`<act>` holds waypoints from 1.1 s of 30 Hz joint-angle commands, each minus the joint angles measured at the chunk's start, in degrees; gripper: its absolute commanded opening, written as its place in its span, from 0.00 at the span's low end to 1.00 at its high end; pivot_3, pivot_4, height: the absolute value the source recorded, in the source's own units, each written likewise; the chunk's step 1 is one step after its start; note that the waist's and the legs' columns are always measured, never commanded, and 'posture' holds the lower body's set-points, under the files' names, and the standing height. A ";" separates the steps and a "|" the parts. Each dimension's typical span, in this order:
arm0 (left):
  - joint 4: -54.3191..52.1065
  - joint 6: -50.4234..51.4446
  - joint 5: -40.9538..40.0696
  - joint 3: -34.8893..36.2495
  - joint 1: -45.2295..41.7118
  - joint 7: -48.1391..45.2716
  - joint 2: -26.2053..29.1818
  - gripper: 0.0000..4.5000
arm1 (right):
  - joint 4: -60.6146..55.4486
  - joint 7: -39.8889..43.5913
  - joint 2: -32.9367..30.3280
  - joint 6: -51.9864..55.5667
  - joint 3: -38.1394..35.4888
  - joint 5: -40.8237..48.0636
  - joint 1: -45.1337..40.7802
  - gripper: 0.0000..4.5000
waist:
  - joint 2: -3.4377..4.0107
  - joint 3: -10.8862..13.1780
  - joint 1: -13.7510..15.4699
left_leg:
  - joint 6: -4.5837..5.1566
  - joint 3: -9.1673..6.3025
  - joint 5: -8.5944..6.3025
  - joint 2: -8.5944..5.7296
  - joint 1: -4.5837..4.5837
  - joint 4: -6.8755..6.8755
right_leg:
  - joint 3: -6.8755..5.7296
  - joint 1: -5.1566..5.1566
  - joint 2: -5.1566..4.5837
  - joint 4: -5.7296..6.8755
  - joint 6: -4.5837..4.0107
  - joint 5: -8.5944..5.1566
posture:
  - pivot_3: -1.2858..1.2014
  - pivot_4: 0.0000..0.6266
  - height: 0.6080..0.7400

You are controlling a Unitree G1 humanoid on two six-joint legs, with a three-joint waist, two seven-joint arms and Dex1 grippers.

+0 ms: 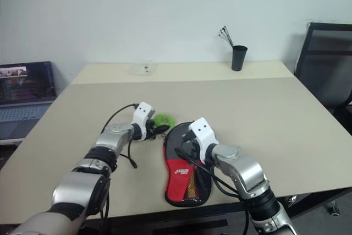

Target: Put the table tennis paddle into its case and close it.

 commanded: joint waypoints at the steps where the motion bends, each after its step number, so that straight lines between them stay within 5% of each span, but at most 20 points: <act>1: 0.97 -0.43 1.01 0.00 -0.08 0.11 0.26 0.40 | -0.31 -0.59 0.55 -2.26 -1.25 -0.72 -0.91 1.00 | -0.01 -0.01 0.00 | 0.00 0.00 0.00 0.00 0.01 0.00 | 0.00 0.00 0.00 0.01 0.00 0.00 | 0.52 0.24 1.00; 6: 0.45 -0.57 0.71 0.34 0.76 0.30 0.11 0.01 | 0.03 -0.67 0.39 -3.00 -0.85 -1.20 -0.91 1.00 | -0.01 -0.01 -0.12 | 0.00 0.03 0.00 0.02 0.07 0.00 | 0.00 0.01 0.01 0.06 0.00 0.00 | 0.52 0.24 1.00; 20: -4.43 -0.96 1.64 -0.53 1.23 -1.43 -0.93 0.01 | 11.01 5.60 -2.34 -11.84 8.14 -7.72 0.48 1.00 | -0.07 -0.05 -0.09 | 0.00 0.06 0.00 0.00 0.07 -0.01 | 0.00 0.01 0.02 0.03 0.00 0.00 | 0.52 0.24 1.00; 33: 11.46 -12.41 12.56 -6.09 -13.02 13.50 -8.53 0.01 | 9.41 5.88 -3.12 -10.66 8.84 -10.10 6.41 1.00 | -0.51 -0.35 0.34 | 0.00 0.04 0.00 -0.04 0.09 0.06 | -0.08 0.14 -0.02 -0.03 0.01 0.00 | 0.52 0.24 1.00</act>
